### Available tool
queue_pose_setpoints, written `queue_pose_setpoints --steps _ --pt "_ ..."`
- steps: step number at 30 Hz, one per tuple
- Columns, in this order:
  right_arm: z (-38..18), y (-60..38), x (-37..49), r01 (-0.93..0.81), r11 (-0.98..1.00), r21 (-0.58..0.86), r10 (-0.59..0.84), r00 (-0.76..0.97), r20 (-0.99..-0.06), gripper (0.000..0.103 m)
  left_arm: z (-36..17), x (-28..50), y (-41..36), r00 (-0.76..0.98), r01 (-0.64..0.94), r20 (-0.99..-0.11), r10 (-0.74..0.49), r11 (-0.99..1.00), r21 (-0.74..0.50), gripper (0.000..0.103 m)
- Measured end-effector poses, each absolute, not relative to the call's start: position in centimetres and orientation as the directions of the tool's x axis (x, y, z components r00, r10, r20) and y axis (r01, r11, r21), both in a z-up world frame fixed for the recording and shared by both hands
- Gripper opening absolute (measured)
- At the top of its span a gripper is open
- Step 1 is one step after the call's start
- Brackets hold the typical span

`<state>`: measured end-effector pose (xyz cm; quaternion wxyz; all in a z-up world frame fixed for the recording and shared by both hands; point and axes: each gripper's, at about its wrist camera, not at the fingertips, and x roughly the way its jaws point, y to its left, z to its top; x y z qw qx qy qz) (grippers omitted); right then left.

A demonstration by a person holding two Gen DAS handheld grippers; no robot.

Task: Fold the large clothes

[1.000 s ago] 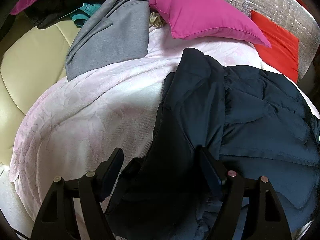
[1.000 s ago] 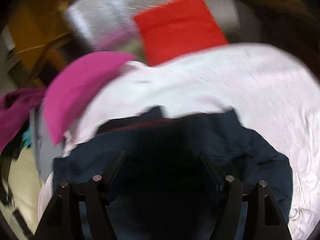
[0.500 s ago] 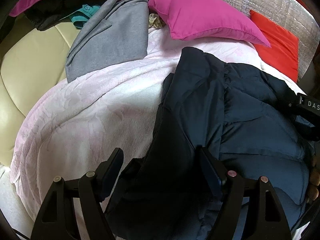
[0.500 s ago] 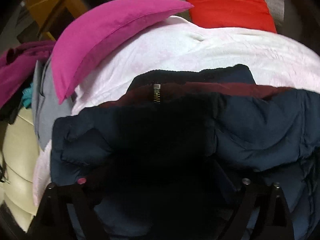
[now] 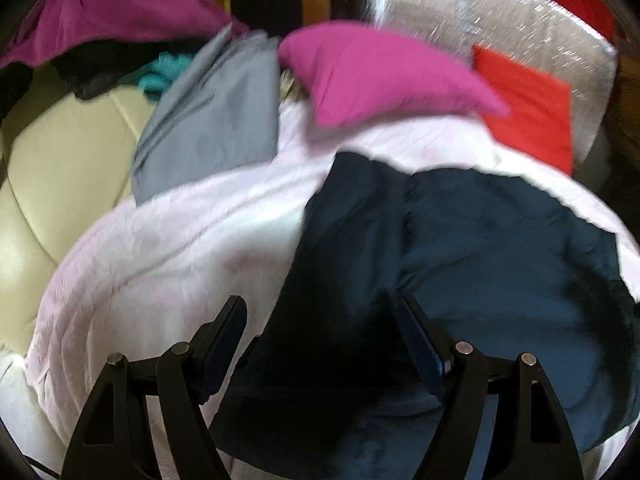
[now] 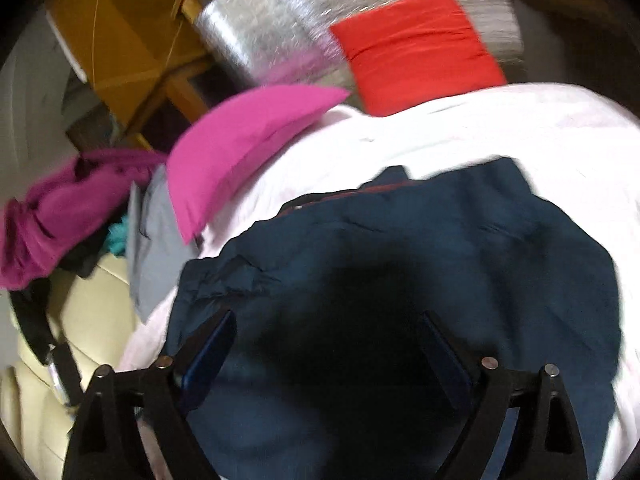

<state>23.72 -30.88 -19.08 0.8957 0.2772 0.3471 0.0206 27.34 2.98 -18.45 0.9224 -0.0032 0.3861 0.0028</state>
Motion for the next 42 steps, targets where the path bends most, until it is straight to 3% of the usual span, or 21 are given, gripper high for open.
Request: queue_pose_setpoints --steps 3,7,11,15,20,23,26,31,34,37,42 --pt "-19.5 -32.4 19.7 0.162 0.822 0.546 0.247 0.762 -0.598 0.072 -18.2 26.5 1.4 0.717 0.068 -0.696 -0.037 0.998 0.017 0.078" --pt "-22.1 -33.0 17.4 0.212 0.821 0.529 0.224 0.733 -0.642 0.071 -20.2 27.0 -0.3 0.651 0.106 -0.759 0.009 0.989 0.102 0.079" --pt "-25.7 -34.1 17.5 0.260 0.785 0.562 0.248 0.699 -0.671 0.052 -20.9 26.9 -1.0 0.645 0.124 -0.763 0.044 0.979 0.161 0.084" --pt "-24.5 -33.7 17.6 0.275 0.797 0.537 0.225 0.691 -0.687 0.052 -20.4 26.8 -0.3 0.635 0.121 -0.772 0.020 0.985 0.124 0.084" --pt "-22.4 -31.3 17.4 0.166 0.807 0.566 0.293 0.721 -0.628 0.054 -18.7 26.2 0.6 0.668 0.121 -0.742 -0.056 0.992 0.035 0.084" --pt "-22.9 -28.5 18.8 0.096 0.818 0.568 0.362 0.681 -0.637 0.054 -19.3 26.6 0.2 0.652 0.121 -0.758 -0.018 0.989 0.080 0.084" --pt "-25.0 -26.7 20.8 0.120 0.846 0.520 0.338 0.633 -0.697 0.055 -21.1 27.1 -0.3 0.600 0.124 -0.800 0.021 0.985 0.119 0.086" --pt "-24.9 -27.7 21.1 0.141 0.823 0.550 0.363 0.614 -0.701 0.055 -21.0 27.0 -0.4 0.605 0.129 -0.796 0.027 0.983 0.132 0.086" --pt "-22.9 -29.6 19.2 0.160 0.816 0.556 0.322 0.672 -0.667 0.055 -20.0 26.9 0.6 0.615 0.097 -0.788 0.016 0.991 0.095 0.086" --pt "-21.0 -32.7 16.9 0.224 0.816 0.533 0.209 0.745 -0.634 0.061 -18.7 26.9 2.4 0.657 0.028 -0.752 0.047 0.996 0.086 0.086" --pt "-22.3 -35.1 18.0 0.331 0.830 0.449 0.098 0.706 -0.701 0.062 -20.4 28.3 4.2 0.587 -0.044 -0.803 0.102 0.995 0.094 0.086"
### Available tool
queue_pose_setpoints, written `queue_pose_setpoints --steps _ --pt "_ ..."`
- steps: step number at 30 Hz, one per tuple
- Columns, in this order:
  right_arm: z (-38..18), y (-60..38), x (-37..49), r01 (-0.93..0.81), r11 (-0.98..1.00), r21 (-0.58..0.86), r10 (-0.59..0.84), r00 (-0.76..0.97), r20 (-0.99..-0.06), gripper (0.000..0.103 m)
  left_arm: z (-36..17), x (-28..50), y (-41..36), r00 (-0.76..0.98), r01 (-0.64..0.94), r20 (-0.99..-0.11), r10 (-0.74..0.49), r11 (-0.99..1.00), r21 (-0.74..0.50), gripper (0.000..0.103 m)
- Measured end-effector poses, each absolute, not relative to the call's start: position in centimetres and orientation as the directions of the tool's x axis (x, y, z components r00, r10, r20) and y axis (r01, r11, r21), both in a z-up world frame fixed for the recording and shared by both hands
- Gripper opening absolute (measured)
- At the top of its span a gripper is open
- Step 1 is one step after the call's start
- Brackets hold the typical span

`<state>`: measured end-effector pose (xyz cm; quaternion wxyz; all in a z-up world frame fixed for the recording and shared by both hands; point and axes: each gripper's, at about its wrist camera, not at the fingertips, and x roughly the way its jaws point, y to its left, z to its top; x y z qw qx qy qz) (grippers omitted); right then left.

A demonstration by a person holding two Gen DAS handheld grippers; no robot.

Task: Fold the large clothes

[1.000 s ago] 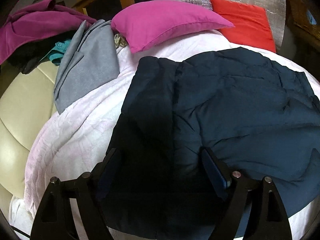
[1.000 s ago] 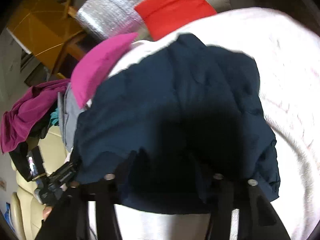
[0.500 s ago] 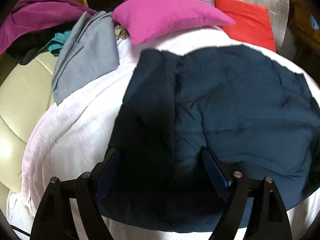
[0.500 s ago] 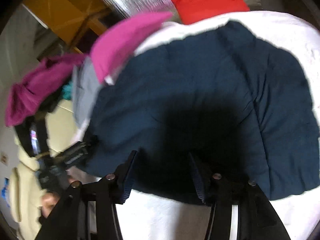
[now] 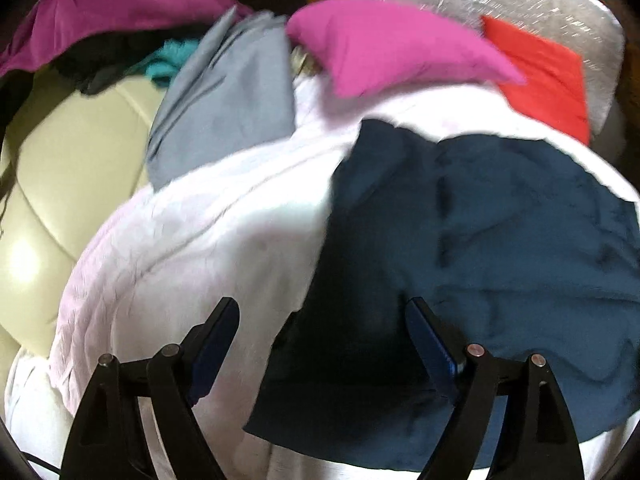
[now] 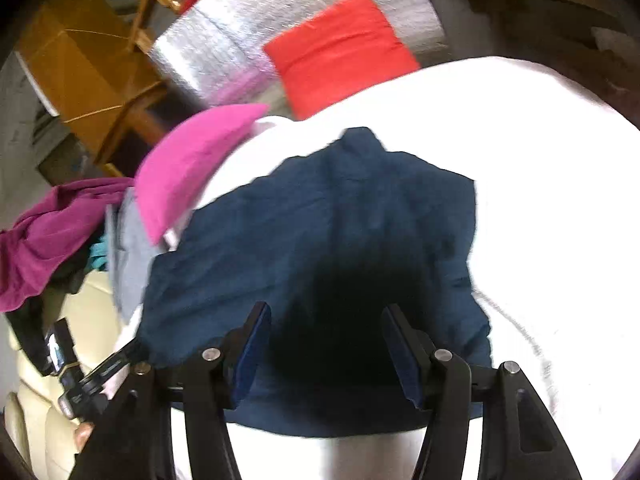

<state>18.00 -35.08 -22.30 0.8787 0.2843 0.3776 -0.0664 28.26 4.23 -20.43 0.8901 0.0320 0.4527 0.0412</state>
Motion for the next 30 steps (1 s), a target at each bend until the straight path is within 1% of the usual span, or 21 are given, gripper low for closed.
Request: queue_pose_setpoints --steps 2,3,7,10,12,13,15,18,20,23,27,30 --pt "-24.6 -35.3 19.5 0.349 0.827 0.440 0.122 0.653 -0.747 0.062 -21.8 28.9 3.7 0.556 -0.016 -0.825 0.100 0.994 0.110 0.086" --pt "-25.4 -35.2 19.9 0.349 0.825 0.445 0.132 0.646 -0.752 0.062 -22.0 28.9 3.3 0.558 -0.010 -0.822 0.108 0.992 0.123 0.086" --pt "-24.7 -34.6 19.6 0.336 0.857 0.390 0.102 0.633 -0.767 0.064 -21.9 28.2 1.9 0.616 -0.001 -0.769 0.171 0.976 0.216 0.085" --pt "-23.5 -34.8 18.2 0.323 0.848 0.421 0.136 0.636 -0.760 0.064 -20.9 26.7 2.0 0.631 -0.001 -0.761 0.152 0.981 0.195 0.085" --pt "-22.0 -34.5 16.3 0.314 0.852 0.419 0.129 0.650 -0.749 0.073 -20.0 25.1 1.9 0.644 0.008 -0.755 0.126 0.985 0.171 0.085" --pt "-21.4 -34.4 15.5 0.308 0.858 0.412 0.122 0.655 -0.745 0.074 -19.6 24.7 1.9 0.648 0.009 -0.752 0.121 0.986 0.167 0.085" --pt "-20.2 -33.7 13.9 0.283 0.874 0.395 0.118 0.665 -0.737 0.075 -18.5 22.4 2.0 0.662 -0.004 -0.741 0.113 0.989 0.147 0.085" --pt "-18.2 -32.1 11.0 0.253 0.910 0.329 0.078 0.675 -0.734 0.075 -16.5 18.6 1.5 0.683 0.033 -0.729 0.046 0.995 0.094 0.085" --pt "-16.8 -31.0 9.4 0.227 0.927 0.297 0.061 0.691 -0.720 0.077 -15.1 16.7 1.1 0.707 0.046 -0.706 0.040 0.994 0.102 0.085" --pt "-14.9 -29.2 6.9 0.198 0.949 0.245 0.029 0.719 -0.694 0.083 -11.8 13.4 0.6 0.757 0.053 -0.652 0.044 0.990 0.128 0.085" --pt "-12.5 -27.4 3.7 0.169 0.963 0.209 0.009 0.758 -0.652 0.083 -7.8 10.0 0.2 0.812 0.061 -0.583 0.028 0.989 0.133 0.087" --pt "-10.5 -26.7 1.2 0.161 0.967 0.197 -0.008 0.792 -0.610 0.084 -5.0 7.5 -0.3 0.846 0.071 -0.533 0.008 0.989 0.127 0.092"
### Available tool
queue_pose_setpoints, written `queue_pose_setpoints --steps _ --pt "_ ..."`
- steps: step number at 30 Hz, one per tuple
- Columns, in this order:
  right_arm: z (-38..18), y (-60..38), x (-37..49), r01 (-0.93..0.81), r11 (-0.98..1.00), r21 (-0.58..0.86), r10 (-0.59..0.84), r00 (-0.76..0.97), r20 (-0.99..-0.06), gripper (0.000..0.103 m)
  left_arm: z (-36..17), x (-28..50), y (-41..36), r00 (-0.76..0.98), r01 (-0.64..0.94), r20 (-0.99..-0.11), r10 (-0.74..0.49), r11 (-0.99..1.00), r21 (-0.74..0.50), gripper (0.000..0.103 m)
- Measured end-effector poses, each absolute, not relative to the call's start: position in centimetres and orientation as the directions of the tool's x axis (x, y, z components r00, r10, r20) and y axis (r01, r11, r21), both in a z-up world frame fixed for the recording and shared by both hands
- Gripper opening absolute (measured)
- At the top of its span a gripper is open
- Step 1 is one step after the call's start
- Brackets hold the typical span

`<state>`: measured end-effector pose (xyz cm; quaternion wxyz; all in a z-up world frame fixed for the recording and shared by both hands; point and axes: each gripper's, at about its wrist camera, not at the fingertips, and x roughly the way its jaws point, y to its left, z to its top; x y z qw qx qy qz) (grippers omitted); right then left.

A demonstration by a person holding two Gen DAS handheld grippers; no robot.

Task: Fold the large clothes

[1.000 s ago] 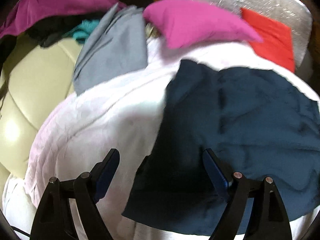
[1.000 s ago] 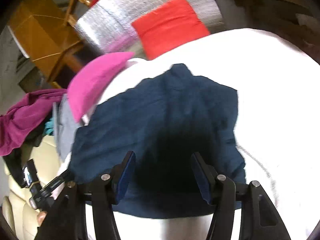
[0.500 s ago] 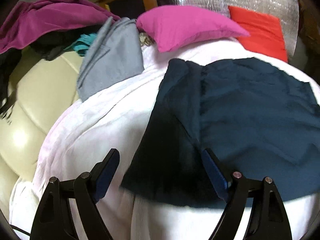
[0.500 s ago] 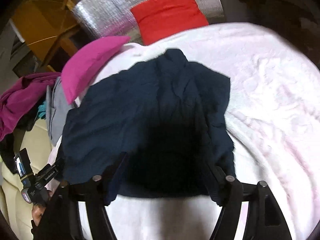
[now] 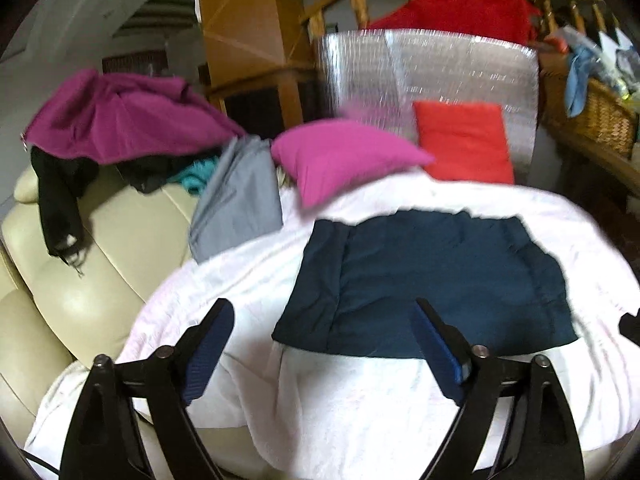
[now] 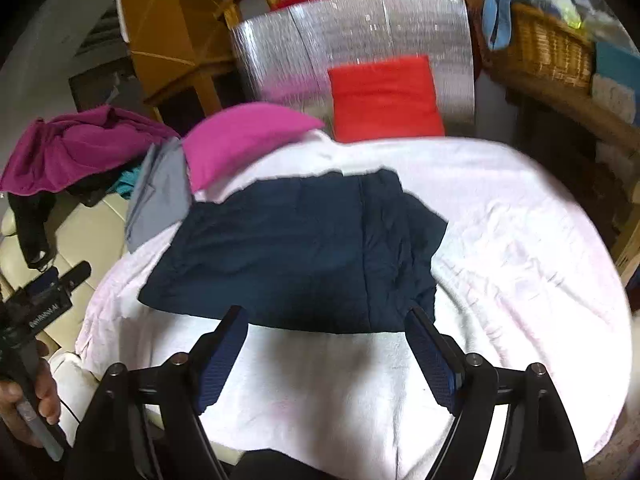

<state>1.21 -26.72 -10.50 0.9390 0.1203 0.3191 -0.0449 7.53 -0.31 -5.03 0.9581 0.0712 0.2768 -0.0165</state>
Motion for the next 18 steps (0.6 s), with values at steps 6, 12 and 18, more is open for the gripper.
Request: queue_pose_setpoints --steps 6,12,18 --pt "-7.0 -26.9 -2.7 0.154 0.965 0.215 -0.017 0.848 -0.530 0.087 -1.3 3.2 -1.6 0.888 0.100 -0.459 -0.029 0.986 0.132 0.093" --pt "-4.4 -26.8 -6.5 0.150 0.961 0.233 -0.024 0.882 -0.470 0.088 0.9 -0.4 -2.6 0.909 0.113 -0.415 -0.044 0.983 0.143 0.093" --pt "-2.3 -25.7 -10.1 0.139 0.966 0.216 -0.038 0.909 -0.415 0.089 2.6 -3.5 -2.4 0.924 0.099 -0.380 -0.039 0.985 0.139 0.094"
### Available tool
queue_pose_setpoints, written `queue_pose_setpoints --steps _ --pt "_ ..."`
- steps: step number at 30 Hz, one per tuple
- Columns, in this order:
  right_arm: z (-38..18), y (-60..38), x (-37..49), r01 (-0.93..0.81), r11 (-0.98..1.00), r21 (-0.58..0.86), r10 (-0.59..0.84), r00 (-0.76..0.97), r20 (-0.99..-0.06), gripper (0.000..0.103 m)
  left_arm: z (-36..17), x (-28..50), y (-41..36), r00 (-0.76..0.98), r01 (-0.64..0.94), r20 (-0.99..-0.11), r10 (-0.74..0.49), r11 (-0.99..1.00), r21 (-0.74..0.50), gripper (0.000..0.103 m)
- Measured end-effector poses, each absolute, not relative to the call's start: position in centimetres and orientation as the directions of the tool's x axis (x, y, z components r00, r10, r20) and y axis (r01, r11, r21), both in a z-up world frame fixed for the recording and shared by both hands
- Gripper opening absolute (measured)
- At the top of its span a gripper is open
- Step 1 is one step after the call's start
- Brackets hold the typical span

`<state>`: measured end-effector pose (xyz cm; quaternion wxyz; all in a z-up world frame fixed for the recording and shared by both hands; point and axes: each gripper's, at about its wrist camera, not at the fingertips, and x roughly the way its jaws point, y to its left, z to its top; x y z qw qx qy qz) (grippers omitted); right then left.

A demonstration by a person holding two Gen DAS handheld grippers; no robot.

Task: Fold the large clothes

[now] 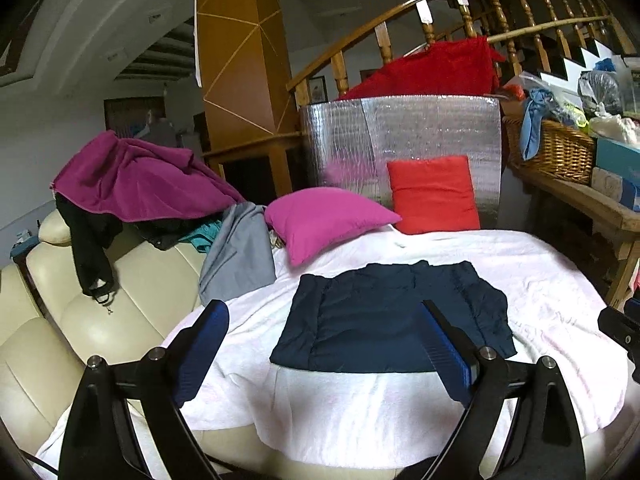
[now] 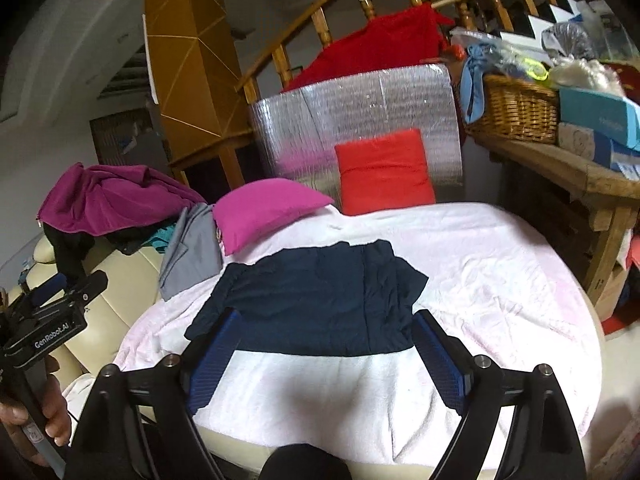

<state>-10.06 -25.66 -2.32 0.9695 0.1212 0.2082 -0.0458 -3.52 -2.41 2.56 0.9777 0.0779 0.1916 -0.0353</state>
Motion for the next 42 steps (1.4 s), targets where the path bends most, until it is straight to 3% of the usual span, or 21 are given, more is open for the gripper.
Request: queue_pose_setpoints --steps 13,42 --pt "0.2 -23.9 -16.2 0.143 0.974 0.176 -0.089 0.955 -0.282 0.102 5.5 -7.8 -2.4 0.949 0.072 -0.313 -0.023 0.987 0.143 0.095" --pt "-0.5 -22.8 -15.3 0.123 0.977 0.173 -0.069 0.955 -0.290 0.103 5.5 -7.9 -1.0 0.949 0.036 -0.316 0.002 0.993 0.115 0.097"
